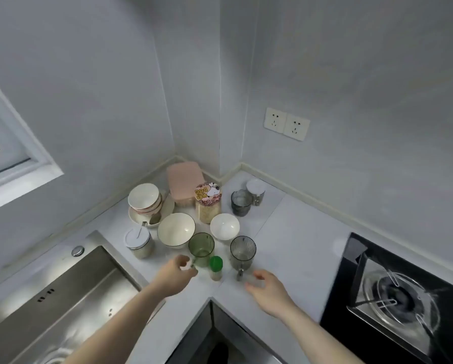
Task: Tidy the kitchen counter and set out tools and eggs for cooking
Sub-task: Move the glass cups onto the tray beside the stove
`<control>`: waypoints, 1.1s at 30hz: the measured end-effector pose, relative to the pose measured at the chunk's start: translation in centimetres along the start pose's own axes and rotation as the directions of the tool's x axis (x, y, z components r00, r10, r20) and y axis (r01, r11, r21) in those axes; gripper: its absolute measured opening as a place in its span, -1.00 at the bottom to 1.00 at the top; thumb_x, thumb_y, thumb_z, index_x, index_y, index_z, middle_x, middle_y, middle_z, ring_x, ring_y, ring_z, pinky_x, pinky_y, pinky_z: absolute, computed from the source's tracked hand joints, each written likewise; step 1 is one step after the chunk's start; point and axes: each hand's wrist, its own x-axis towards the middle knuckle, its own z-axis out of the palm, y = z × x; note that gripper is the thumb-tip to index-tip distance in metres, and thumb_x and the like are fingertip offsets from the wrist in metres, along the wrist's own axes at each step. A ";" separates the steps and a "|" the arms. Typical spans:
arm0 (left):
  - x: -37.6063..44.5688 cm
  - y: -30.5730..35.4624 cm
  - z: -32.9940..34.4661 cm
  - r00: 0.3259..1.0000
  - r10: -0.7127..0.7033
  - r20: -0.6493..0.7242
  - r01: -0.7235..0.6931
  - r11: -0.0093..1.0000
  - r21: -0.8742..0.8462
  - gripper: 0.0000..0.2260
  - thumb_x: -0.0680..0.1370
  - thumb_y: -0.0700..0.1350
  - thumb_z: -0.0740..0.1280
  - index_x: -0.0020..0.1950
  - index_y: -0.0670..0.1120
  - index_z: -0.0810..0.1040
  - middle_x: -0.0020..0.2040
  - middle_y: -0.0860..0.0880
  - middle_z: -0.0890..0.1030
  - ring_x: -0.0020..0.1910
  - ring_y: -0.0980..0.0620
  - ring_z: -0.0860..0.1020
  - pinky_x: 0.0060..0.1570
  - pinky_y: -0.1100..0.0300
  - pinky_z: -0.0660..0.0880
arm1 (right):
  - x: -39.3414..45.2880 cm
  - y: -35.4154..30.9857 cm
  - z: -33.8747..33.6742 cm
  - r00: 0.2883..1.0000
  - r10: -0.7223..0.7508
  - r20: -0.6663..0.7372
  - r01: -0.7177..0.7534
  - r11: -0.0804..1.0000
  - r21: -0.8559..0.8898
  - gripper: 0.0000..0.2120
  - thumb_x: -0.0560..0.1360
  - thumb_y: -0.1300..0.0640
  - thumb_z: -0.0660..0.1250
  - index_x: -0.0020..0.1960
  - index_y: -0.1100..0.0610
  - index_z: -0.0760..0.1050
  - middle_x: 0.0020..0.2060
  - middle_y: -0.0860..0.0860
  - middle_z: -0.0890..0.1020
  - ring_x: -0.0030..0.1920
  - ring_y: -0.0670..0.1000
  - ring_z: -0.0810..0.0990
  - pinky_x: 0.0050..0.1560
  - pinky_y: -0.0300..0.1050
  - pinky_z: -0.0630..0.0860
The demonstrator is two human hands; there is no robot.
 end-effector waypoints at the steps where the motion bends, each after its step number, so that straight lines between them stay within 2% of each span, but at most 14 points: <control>1: 0.7 -0.2 0.0 1.000 -0.017 -0.009 0.016 1.000 -0.022 -0.47 0.52 0.07 0.41 0.45 -0.05 0.42 0.37 0.01 0.50 0.26 -0.06 0.55 0.22 0.07 0.53 | 0.7 -0.1 0.3 1.000 0.010 -0.019 -0.010 1.000 0.024 -0.50 0.54 -0.07 0.39 0.41 0.09 0.46 0.34 0.00 0.50 0.30 0.05 0.55 0.29 -0.11 0.47; 3: 2.4 -0.6 -0.2 0.998 -0.054 0.040 0.055 0.998 -0.017 -0.50 0.53 0.07 0.40 0.43 -0.06 0.43 0.34 0.00 0.52 0.17 -0.09 0.59 0.13 0.07 0.58 | 2.1 -1.0 0.8 0.996 0.089 -0.006 -0.088 0.991 0.097 -0.53 0.53 -0.09 0.37 0.37 0.08 0.48 0.31 -0.01 0.51 0.14 0.08 0.64 0.13 -0.02 0.61; 5: 3.9 -0.6 0.0 0.990 -0.089 0.110 0.099 0.992 -0.082 -0.58 0.57 0.01 0.36 0.40 -0.09 0.44 0.25 -0.05 0.57 -0.01 -0.06 0.60 -0.15 0.14 0.58 | 3.1 -2.0 1.3 0.984 0.174 0.032 -0.177 0.969 0.172 -0.59 0.57 -0.01 0.34 0.36 0.12 0.48 0.23 0.00 0.56 -0.03 0.04 0.64 -0.14 -0.10 0.62; 6: 4.5 -0.5 0.0 0.986 -0.098 0.134 0.113 0.988 -0.110 -0.64 0.59 -0.02 0.34 0.35 -0.11 0.46 0.18 -0.09 0.61 -0.09 -0.04 0.58 -0.24 0.16 0.56 | 3.6 -2.4 1.5 0.979 0.202 0.034 -0.204 0.960 0.190 -0.63 0.59 0.03 0.32 0.35 0.14 0.49 0.15 0.02 0.59 -0.09 0.04 0.62 -0.20 -0.12 0.60; 9: 5.2 -0.2 0.1 0.979 -0.097 0.177 0.124 0.981 -0.150 -0.78 0.64 -0.04 0.28 0.22 -0.11 0.53 0.08 -0.20 0.65 -0.12 -0.05 0.56 -0.27 0.16 0.54 | 4.1 -3.2 2.0 0.973 0.227 0.028 -0.227 0.947 0.225 -0.70 0.62 0.12 0.29 0.25 0.27 0.54 -0.02 0.17 0.62 -0.16 0.07 0.54 -0.24 -0.11 0.52; 10: 5.6 -0.4 0.2 0.978 -0.097 0.184 0.128 0.978 -0.165 -0.80 0.65 -0.04 0.28 0.20 -0.12 0.54 0.04 -0.20 0.65 -0.13 -0.05 0.55 -0.30 0.18 0.52 | 4.4 -3.3 2.3 0.970 0.241 0.029 -0.241 0.941 0.239 -0.74 0.62 0.12 0.28 0.21 0.27 0.56 -0.05 0.16 0.61 -0.16 0.07 0.53 -0.23 -0.10 0.51; 13: 6.0 -0.6 0.7 0.979 -0.092 0.183 0.132 0.966 -0.220 -0.80 0.66 -0.06 0.29 0.15 -0.17 0.56 -0.10 -0.12 0.61 -0.19 -0.03 0.55 -0.36 0.22 0.48 | 4.9 -3.3 3.1 0.962 0.269 0.038 -0.269 0.921 0.284 -0.88 0.64 0.11 0.26 0.10 0.09 0.55 -0.09 0.05 0.57 -0.17 0.06 0.55 -0.22 -0.09 0.53; 16: 6.4 -1.0 1.2 0.987 -0.079 0.142 0.113 0.962 -0.249 -0.80 0.65 -0.07 0.30 0.19 -0.17 0.55 -0.01 -0.08 0.64 -0.17 0.05 0.66 -0.35 0.22 0.52 | 5.6 -3.5 4.1 0.957 0.290 0.032 -0.285 0.908 0.307 -0.85 0.65 0.10 0.24 0.14 0.09 0.54 -0.12 0.04 0.57 -0.19 0.05 0.55 -0.26 -0.12 0.56; 19: 6.2 -0.7 1.0 0.994 -0.057 0.096 0.084 0.948 -0.308 -0.82 0.66 -0.08 0.29 0.18 -0.14 0.55 0.08 -0.07 0.61 -0.17 0.06 0.68 -0.34 0.21 0.52 | 6.2 -3.7 4.8 0.952 0.305 0.017 -0.294 0.899 0.324 -0.87 0.66 0.07 0.23 0.08 0.10 0.50 -0.07 0.06 0.59 -0.16 0.07 0.58 -0.19 -0.09 0.63; 23: 4.7 0.0 -0.2 0.999 -0.020 0.038 0.032 0.929 -0.368 -0.85 0.65 -0.07 0.31 0.17 -0.10 0.55 0.08 -0.02 0.59 -0.15 0.03 0.69 -0.30 0.19 0.54 | 5.5 -3.8 4.7 0.951 0.308 -0.031 -0.269 0.870 0.413 -0.84 0.68 0.10 0.18 0.10 0.14 0.51 -0.06 0.10 0.59 -0.13 0.05 0.57 -0.15 -0.11 0.63; 27: 2.9 1.5 -1.8 0.998 0.062 -0.019 -0.064 0.926 -0.371 -0.84 0.64 -0.05 0.32 0.17 -0.09 0.57 0.05 0.03 0.61 -0.21 0.11 0.69 -0.28 0.18 0.55 | 3.9 -3.8 3.1 0.960 0.259 -0.101 -0.185 0.865 0.466 -0.82 0.67 0.14 0.19 0.05 0.18 0.55 -0.02 0.14 0.63 -0.10 0.03 0.61 -0.18 -0.15 0.63; 31: 1.4 3.9 -2.7 0.991 0.129 -0.033 -0.132 0.923 -0.360 -0.90 0.63 -0.02 0.34 0.09 -0.01 0.59 0.02 0.07 0.64 -0.26 0.15 0.68 -0.08 0.02 0.60 | 1.8 -4.0 1.4 0.962 0.221 -0.160 -0.112 0.855 0.506 -0.82 0.67 0.14 0.23 0.03 0.17 0.58 -0.01 0.16 0.65 -0.11 0.01 0.64 -0.20 -0.18 0.61; 33: 0.7 5.4 -2.5 0.986 0.167 -0.014 -0.161 0.921 -0.354 -0.91 0.63 0.00 0.34 0.06 0.02 0.60 -0.05 0.05 0.67 -0.24 0.11 0.68 -0.04 -0.04 0.60 | 0.6 -3.9 0.4 0.959 0.215 -0.187 -0.088 0.848 0.523 -0.83 0.66 0.15 0.24 0.02 0.19 0.58 -0.01 0.15 0.65 -0.13 0.00 0.64 -0.19 -0.18 0.61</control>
